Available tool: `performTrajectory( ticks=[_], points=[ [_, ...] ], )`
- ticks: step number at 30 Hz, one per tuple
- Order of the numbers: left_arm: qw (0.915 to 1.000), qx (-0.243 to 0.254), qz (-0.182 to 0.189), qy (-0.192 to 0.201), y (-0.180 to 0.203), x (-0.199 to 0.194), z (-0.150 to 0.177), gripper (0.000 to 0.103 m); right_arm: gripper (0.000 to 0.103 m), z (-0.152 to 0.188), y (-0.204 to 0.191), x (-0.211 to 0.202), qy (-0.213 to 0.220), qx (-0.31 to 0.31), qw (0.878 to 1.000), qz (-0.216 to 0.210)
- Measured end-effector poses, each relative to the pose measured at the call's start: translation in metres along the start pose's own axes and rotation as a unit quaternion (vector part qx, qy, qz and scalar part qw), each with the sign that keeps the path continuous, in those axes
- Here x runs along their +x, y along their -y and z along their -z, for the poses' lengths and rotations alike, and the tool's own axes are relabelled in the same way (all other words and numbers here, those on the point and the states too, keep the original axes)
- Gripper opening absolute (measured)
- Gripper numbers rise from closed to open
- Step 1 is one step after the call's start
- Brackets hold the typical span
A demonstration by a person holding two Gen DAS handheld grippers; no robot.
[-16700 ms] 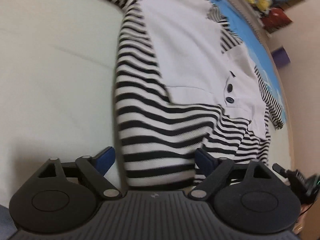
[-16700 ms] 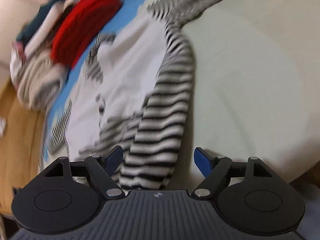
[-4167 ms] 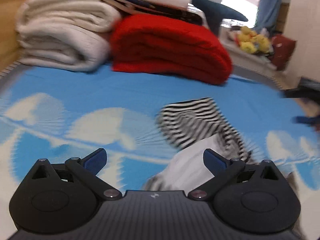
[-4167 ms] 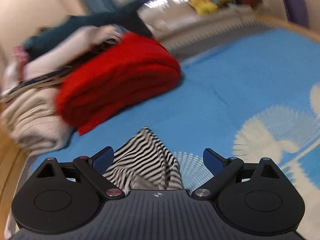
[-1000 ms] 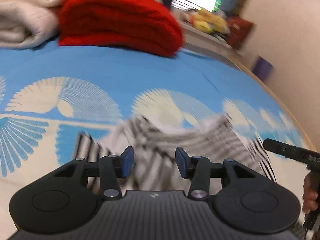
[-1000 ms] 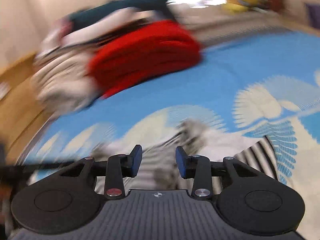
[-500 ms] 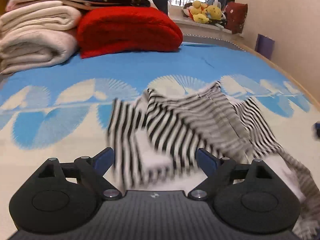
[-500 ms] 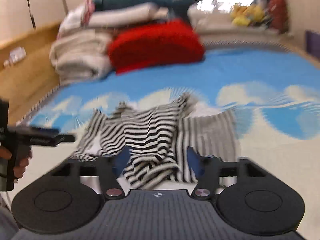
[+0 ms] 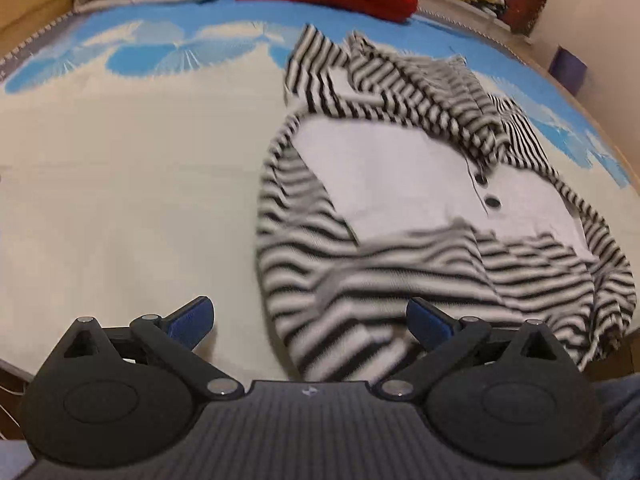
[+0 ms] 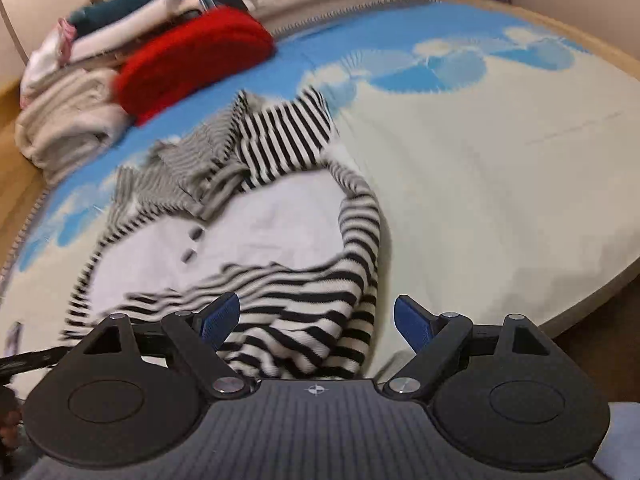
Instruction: Fold small clothes
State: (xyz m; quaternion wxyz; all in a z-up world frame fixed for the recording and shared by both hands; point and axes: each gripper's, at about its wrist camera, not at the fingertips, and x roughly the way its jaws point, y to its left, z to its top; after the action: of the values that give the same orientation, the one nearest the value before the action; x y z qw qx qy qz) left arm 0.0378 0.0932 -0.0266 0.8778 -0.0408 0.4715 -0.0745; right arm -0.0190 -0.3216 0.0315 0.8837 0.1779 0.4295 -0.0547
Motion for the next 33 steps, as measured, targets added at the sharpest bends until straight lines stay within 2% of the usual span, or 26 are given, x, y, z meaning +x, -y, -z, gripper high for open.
performTrajectory(
  ticks=[3,4,5,6,7,8,9,12,15,18,23,28,31,33],
  points=[
    [0.9991,-0.001,0.018,-0.039,0.003,0.015,0.009,0.103,0.085,0.008,0.001,0.032,-0.066,0.024,0.997,0.029],
    [0.9986,-0.006,0.021,-0.048,0.004,0.017,0.013,0.102,0.081,0.015,0.005,0.038,-0.089,0.039,0.995,0.011],
    [0.9990,-0.008,0.018,-0.040,0.006,0.014,0.016,0.101,0.075,0.023,0.009,0.041,-0.101,0.058,0.993,-0.013],
    [0.9990,-0.009,0.025,-0.037,0.006,0.011,0.016,0.079,0.050,0.027,0.010,0.040,-0.105,0.058,0.993,-0.024],
    [0.9983,-0.012,0.044,-0.037,0.006,0.007,0.016,0.032,0.025,0.029,0.008,0.037,-0.104,0.045,0.993,-0.030],
    [0.9963,-0.022,0.071,-0.042,0.005,0.003,0.014,0.016,0.023,0.030,0.007,0.031,-0.095,0.033,0.994,-0.036],
    [0.9956,-0.034,0.077,-0.040,0.004,-0.002,0.012,0.010,0.018,0.027,0.006,0.023,-0.087,0.031,0.995,-0.041],
    [0.9971,-0.029,0.069,-0.011,0.004,-0.026,0.005,0.008,0.015,0.013,0.007,-0.011,-0.054,0.044,0.996,-0.065],
    [0.9960,-0.031,0.083,0.009,0.005,-0.056,0.003,0.008,0.014,0.003,0.006,-0.047,-0.015,0.043,0.995,-0.084],
    [0.9955,-0.016,0.093,0.011,0.010,-0.080,0.014,0.008,0.013,0.005,0.006,-0.081,-0.003,0.033,0.995,-0.092],
    [0.9943,0.010,0.105,-0.013,0.018,-0.111,0.056,0.008,0.013,0.036,0.023,-0.126,-0.024,0.036,0.995,-0.093],
    [0.9925,-0.001,0.114,-0.043,0.018,-0.122,0.096,0.008,0.013,0.053,0.039,-0.143,-0.057,0.069,0.992,-0.087],
    [0.9912,-0.016,0.118,-0.057,0.016,-0.119,0.090,0.008,0.012,0.036,0.036,-0.143,-0.062,0.077,0.991,-0.091],
    [0.9903,-0.019,0.127,-0.052,0.015,-0.118,0.065,0.008,0.012,0.010,0.027,-0.139,-0.051,0.069,0.992,-0.095]
  ],
)
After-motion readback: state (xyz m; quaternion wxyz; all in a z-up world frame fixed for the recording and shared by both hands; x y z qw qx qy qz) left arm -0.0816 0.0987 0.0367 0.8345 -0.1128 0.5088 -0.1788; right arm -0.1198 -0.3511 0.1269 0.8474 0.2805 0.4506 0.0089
